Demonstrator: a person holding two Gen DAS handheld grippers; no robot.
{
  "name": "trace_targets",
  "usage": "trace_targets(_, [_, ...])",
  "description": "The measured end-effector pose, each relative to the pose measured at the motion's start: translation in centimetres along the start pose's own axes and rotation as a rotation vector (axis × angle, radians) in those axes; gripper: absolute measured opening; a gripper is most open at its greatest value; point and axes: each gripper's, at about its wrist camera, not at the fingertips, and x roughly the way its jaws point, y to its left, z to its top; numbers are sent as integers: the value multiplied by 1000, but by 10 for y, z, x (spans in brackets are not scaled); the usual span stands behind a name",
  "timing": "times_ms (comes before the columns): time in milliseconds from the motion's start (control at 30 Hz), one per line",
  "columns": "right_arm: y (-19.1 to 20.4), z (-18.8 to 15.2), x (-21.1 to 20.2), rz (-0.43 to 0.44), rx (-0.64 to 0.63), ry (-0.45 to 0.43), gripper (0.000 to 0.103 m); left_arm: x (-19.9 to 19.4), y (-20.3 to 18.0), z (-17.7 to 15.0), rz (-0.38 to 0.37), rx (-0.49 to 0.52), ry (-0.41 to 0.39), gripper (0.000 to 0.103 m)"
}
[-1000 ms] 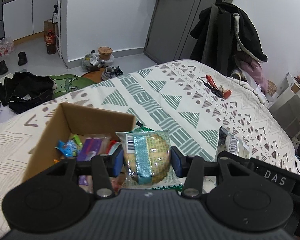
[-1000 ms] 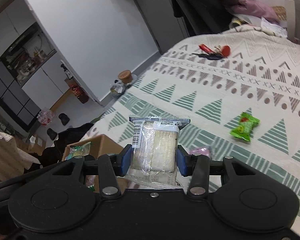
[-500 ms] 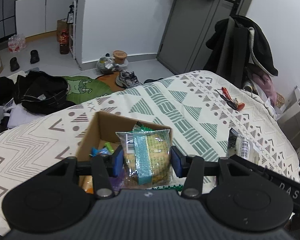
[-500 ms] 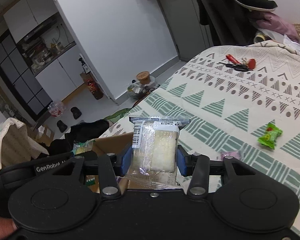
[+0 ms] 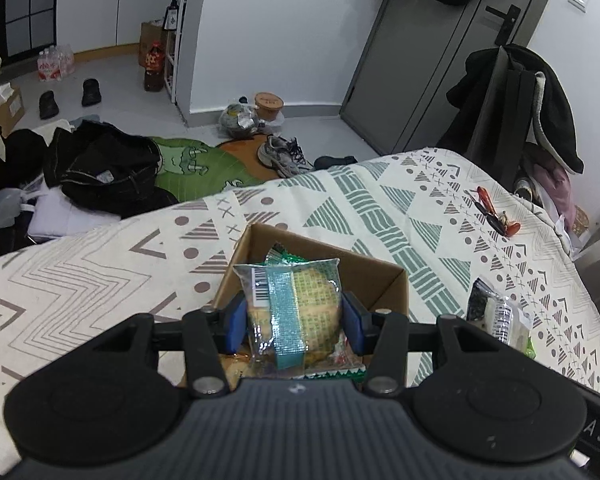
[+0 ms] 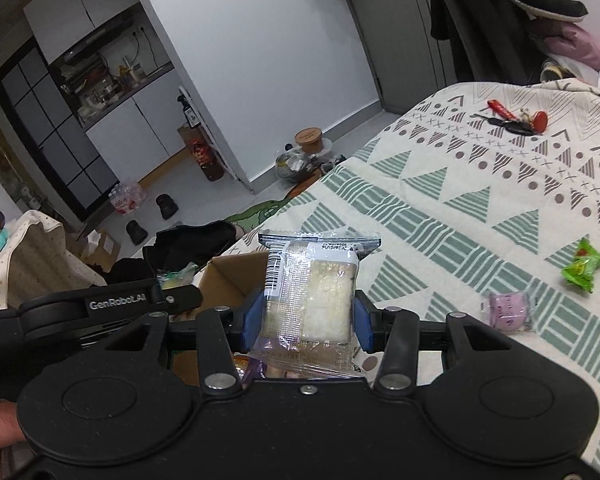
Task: Organize snacks
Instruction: 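Carry both held packets over the cardboard box and open both tools, then move both tools back over the purple and green packets on the bed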
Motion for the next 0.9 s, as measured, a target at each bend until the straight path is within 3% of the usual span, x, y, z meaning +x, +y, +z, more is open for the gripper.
trace_targets(300, [17,-1,20,40,-6,30,45,10,16,5,11,-42,34,55])
trace_targets(467, [27,-2,26,56,-21,20,47,5,22,10,44,-48,22,69])
trace_targets(567, [28,0,19,54,-36,-12,52,3,25,10,57,-54,24,77])
trace_targets(700, [20,5,9,30,-19,-27,54,1,23,5,84,-47,32,80])
trace_targets(800, [12,6,1,1,-6,-30,66,-5,17,1,74,-21,23,80])
trace_targets(900, [3,7,-7,-18,-8,-22,72,-12,6,-2,70,5,9,90])
